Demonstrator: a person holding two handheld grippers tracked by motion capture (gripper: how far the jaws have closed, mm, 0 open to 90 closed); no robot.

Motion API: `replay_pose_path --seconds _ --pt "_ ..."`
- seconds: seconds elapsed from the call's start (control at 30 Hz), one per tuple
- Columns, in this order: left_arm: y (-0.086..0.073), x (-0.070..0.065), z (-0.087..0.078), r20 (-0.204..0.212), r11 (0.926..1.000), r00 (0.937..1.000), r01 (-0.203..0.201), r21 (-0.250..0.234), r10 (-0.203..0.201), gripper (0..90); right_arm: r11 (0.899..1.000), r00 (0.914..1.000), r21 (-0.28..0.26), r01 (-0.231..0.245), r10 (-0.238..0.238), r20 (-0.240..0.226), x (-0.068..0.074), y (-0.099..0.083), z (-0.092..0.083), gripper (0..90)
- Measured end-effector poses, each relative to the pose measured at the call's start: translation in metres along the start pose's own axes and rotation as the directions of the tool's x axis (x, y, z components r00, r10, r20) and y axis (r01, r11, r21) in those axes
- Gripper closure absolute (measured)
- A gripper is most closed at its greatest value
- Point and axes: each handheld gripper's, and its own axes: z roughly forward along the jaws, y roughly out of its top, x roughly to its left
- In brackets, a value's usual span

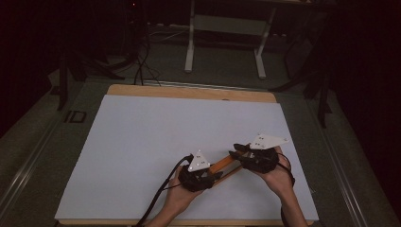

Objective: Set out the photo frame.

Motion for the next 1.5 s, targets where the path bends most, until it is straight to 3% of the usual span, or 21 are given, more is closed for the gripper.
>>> replay_pose_path --seconds 0.07,0.17,0.4,0.53,0.67,0.73,0.9,1.07,1.2,1.33,1.5 --pt "-0.005 -0.001 0.003 0.004 0.9999 1.0 -0.005 0.012 0.005 55.0 1.0 0.9999 0.004 0.003 -0.003 -0.01 0.0 -0.002 0.0 63.2" --pt "-0.013 -0.001 0.007 0.004 0.9994 1.0 -0.004 0.035 0.004 52.3 1.0 0.9998 -0.001 -0.001 0.001 -0.022 0.0 -0.004 -0.002 63.0" --pt "-0.023 0.0 0.013 -0.012 0.9978 0.9997 -0.021 0.062 0.022 57.8 1.0 0.9992 -0.009 -0.007 0.007 -0.038 -0.002 -0.006 -0.004 62.1" --pt "-0.025 -0.004 0.014 -0.039 0.9933 0.9945 -0.094 0.068 0.097 66.8 1.0 0.9979 -0.009 -0.003 0.003 -0.065 -0.003 -0.008 -0.005 60.5" --pt "-0.023 -0.004 0.013 -0.051 0.9898 0.9908 -0.121 0.075 0.125 68.6 1.0 0.9967 -0.005 0.016 -0.016 -0.08 -0.004 -0.007 -0.005 56.8" --pt "-0.02 -0.005 0.013 -0.057 0.9834 0.9852 -0.156 0.093 0.162 68.8 1.0 0.9973 -0.001 0.019 -0.019 -0.071 -0.004 -0.006 -0.006 55.2" --pt "-0.004 -0.002 0.006 -0.034 0.9779 0.9807 -0.189 0.089 0.193 69.0 0.999 0.9967 -0.028 0.027 -0.029 -0.076 -0.007 -0.006 -0.013 50.2" --pt "0.017 0.005 -0.006 0.022 0.9667 0.9704 -0.242 0.084 0.241 69.1 0.997 0.9896 -0.04 0.065 -0.07 -0.125 -0.007 -0.004 -0.019 43.2" --pt "0.034 0.011 -0.013 0.059 0.9486 0.9524 -0.303 0.09 0.299 69.1 0.995 0.9845 -0.058 0.085 -0.093 -0.149 -0.007 -0.002 -0.019 39.1" --pt "0.05 0.016 -0.025 0.096 0.9382 0.9378 -0.34 0.064 0.334 69.0 0.993 0.9788 -0.05 0.107 -0.114 -0.17 -0.008 0.001 -0.015 35.9" --pt "0.072 0.02 -0.039 0.13 0.9247 0.9191 -0.379 0.034 0.372 68.9 0.991 0.9748 -0.066 0.121 -0.131 -0.181 -0.006 0.003 -0.013 38.0"
